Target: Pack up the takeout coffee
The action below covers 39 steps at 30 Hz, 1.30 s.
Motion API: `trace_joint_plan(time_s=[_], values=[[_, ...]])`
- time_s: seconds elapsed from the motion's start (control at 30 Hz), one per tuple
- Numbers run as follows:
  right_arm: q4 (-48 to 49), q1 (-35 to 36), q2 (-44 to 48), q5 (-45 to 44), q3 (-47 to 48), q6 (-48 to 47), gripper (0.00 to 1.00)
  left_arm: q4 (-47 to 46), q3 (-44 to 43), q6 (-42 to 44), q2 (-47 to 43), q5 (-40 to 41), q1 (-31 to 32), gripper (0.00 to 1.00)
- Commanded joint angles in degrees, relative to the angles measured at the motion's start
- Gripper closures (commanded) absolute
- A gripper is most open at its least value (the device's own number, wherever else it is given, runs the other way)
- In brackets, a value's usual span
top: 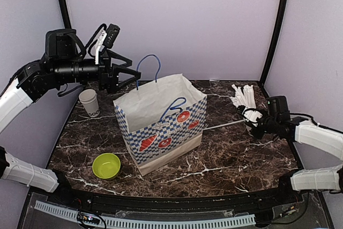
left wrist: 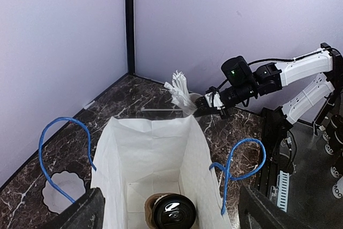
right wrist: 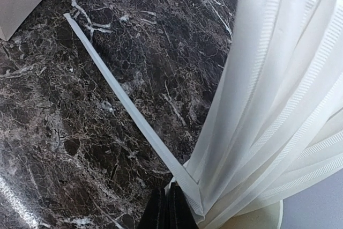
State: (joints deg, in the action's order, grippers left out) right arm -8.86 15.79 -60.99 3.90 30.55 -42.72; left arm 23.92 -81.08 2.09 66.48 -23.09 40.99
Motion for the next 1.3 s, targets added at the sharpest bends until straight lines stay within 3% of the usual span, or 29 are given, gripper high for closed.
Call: trace_joint_plan(time_s=[0.0,0.2,0.63,0.87,1.27], values=[[2.6,-0.9,0.4,2.9,2.2,2.5,1.00,-0.1,0.8,-1.1,-1.9,-0.3,0.2,0.12],[2.1,-1.4,0.0,7.7,3.6,4.2,1.00,-0.2,1.0,-1.4,-2.7,0.5,0.3,0.12],[1.3,-1.4,-1.1,6.7,2.5,2.5,1.00,-0.4,1.7,-1.9,-3.9,1.2,0.8,0.13],[-5.0,-1.5,1.3,6.2,5.1,2.3,0.79,-0.7,2.7,-1.9,-4.1,1.0,0.9,0.13],[-11.7,-1.5,2.3,7.0,9.6,1.8,0.71,-1.8,4.3,-1.9,-4.5,0.5,1.0,0.13]])
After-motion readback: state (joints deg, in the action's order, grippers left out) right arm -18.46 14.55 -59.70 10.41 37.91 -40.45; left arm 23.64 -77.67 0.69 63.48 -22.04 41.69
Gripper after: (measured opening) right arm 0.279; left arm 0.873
